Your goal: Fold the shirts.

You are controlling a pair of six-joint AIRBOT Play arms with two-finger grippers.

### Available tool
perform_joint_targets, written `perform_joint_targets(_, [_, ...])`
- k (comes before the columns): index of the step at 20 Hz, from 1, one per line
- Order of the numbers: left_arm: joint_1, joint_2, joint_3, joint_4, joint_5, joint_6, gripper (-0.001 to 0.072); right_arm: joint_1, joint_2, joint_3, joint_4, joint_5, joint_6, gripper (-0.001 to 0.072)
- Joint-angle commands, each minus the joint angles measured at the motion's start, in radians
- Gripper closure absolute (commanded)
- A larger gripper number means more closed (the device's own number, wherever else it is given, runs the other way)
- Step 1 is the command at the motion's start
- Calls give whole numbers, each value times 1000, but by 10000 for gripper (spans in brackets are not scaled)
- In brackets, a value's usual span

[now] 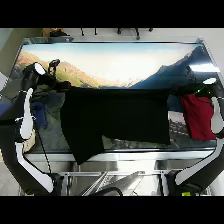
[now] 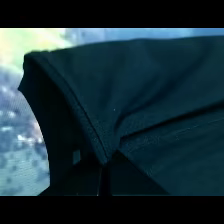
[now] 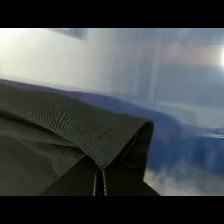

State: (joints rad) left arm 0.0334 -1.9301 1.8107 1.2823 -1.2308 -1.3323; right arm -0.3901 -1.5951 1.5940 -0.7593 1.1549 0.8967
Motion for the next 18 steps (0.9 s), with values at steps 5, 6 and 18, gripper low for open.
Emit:
perform_joint_targets(5, [-19,-2,-55,26,95,2,694,32,-15,0,-34,-3,8,687])
perform_joint_targets(6, [-19,-2,-55,26,98,4,694,32,-15,0,-34,-5,9,687])
perform_joint_targets(18, [50,49,92,24,-317,-119,21,-36,196,-28,-286,251,202,302])
